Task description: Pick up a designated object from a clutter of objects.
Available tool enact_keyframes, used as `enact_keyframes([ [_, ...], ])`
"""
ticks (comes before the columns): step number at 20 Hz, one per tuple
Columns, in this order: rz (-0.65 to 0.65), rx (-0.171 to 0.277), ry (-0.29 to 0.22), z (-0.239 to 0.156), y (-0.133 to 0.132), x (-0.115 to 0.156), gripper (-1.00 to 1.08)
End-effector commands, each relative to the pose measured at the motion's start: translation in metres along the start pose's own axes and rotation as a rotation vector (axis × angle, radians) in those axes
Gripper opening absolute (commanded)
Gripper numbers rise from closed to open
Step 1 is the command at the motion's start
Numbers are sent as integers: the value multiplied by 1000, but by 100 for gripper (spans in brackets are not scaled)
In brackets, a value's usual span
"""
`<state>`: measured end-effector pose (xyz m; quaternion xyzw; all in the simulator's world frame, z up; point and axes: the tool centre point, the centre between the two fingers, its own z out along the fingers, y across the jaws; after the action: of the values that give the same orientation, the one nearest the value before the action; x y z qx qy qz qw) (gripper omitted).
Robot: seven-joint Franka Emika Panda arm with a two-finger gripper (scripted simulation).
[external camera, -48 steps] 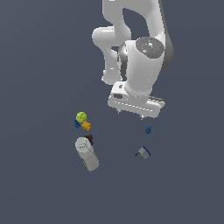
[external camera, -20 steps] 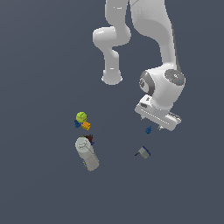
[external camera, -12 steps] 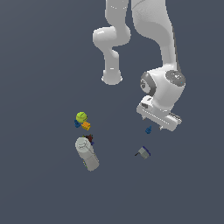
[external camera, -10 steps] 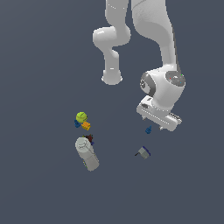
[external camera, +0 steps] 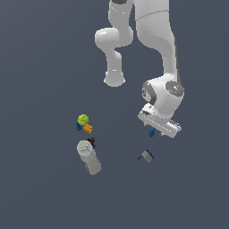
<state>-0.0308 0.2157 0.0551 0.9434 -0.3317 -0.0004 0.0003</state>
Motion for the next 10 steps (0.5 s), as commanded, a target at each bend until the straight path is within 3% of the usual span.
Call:
enact_keyframes([
  [1, 1, 1, 0, 8, 0, 0, 100],
  [5, 1, 1, 1, 13, -1, 0, 100],
  [6, 1, 1, 1, 13, -1, 0, -100],
  [10, 1, 1, 1, 13, -1, 0, -100],
])
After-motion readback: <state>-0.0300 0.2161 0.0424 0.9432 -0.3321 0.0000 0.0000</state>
